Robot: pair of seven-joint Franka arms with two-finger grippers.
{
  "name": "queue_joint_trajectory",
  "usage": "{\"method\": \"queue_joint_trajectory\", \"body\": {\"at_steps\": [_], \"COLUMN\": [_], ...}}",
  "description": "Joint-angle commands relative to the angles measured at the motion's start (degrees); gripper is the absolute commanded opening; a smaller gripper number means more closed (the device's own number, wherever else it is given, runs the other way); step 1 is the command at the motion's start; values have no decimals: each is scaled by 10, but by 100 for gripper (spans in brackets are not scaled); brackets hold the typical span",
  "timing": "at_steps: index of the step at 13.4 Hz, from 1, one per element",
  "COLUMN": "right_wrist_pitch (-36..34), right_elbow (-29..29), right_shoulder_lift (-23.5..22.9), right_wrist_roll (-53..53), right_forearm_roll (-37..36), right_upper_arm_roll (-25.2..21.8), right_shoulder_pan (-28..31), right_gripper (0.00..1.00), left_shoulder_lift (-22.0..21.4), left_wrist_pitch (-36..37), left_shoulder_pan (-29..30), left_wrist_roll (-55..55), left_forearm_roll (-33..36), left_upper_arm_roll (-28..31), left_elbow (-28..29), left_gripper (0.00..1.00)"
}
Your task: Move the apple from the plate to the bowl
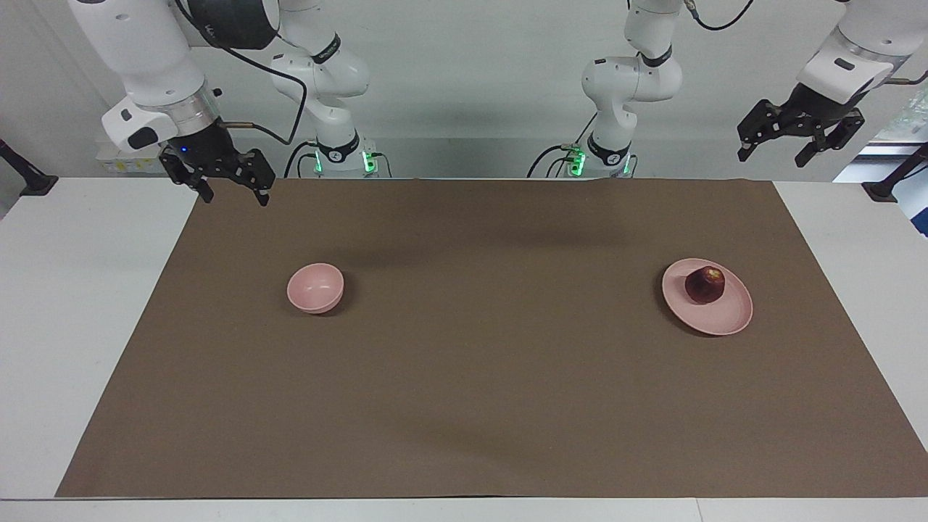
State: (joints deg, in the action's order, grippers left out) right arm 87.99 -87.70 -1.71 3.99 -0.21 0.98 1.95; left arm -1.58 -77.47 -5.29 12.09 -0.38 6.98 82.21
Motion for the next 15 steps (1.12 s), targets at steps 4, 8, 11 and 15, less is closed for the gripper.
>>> {"method": "queue_joint_trajectory", "body": {"at_steps": [4,8,11,15], "right_wrist_pitch": [-4,-9,-9,-11], "right_elbow": [1,0,-1,-9], "right_shoulder_lift": [1,2,3,8], "right_wrist_roll": [-6,-8,-9,-9], "right_forearm_roll": [1,2,2,2], "right_upper_arm_roll": [3,3,4,4], "right_shoulder_pan": [9,9,9,9], "right_gripper": [100,100,100,100], "left_shoulder_lift": [-4,-4,-4,-5], "left_wrist_pitch": [0,3,7,12], "left_shoulder_pan": [-2,-5,2,-2], "left_wrist_roll": [-6,-6,-7,-9], "left_forearm_roll": [9,5,5,4], "left_upper_arm_roll": [-1,-1,0,0], "left_elbow": [-2,-2,-2,-1], "left_gripper": [100,100,100,100]}}
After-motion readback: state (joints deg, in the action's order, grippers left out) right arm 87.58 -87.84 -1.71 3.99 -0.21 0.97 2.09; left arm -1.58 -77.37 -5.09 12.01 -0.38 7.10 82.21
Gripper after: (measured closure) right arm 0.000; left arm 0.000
